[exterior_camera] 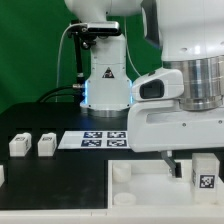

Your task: Assemble one leg

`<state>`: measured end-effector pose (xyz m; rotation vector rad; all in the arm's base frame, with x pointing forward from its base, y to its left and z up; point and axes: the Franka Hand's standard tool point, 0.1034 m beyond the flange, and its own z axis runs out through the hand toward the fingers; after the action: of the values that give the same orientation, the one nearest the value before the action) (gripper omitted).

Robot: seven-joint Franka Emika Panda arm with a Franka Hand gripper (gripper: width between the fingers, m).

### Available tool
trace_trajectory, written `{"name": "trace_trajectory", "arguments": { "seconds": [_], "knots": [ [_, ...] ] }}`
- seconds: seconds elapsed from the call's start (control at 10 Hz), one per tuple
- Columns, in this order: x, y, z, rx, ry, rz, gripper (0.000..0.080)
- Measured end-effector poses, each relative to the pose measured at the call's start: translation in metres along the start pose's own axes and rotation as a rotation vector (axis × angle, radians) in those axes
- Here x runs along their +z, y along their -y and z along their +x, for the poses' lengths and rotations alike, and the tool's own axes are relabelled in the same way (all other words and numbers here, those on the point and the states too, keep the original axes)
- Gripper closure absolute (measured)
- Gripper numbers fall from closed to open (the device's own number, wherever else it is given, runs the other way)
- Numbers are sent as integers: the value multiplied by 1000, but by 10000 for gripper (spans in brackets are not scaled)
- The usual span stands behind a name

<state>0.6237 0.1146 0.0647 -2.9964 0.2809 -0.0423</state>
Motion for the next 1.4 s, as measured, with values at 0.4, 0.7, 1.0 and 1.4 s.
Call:
{"name": "trace_trajectory", "arguments": {
  "seconds": [0.4,0.7,1.0,1.4],
  "knots": [
    [0,1,-1,384,4,9,505],
    [-1,2,1,957,23,21,505],
    [0,11,-1,1383,57,52,505],
    [0,9,3,1721,61,78,505]
  ]
}}
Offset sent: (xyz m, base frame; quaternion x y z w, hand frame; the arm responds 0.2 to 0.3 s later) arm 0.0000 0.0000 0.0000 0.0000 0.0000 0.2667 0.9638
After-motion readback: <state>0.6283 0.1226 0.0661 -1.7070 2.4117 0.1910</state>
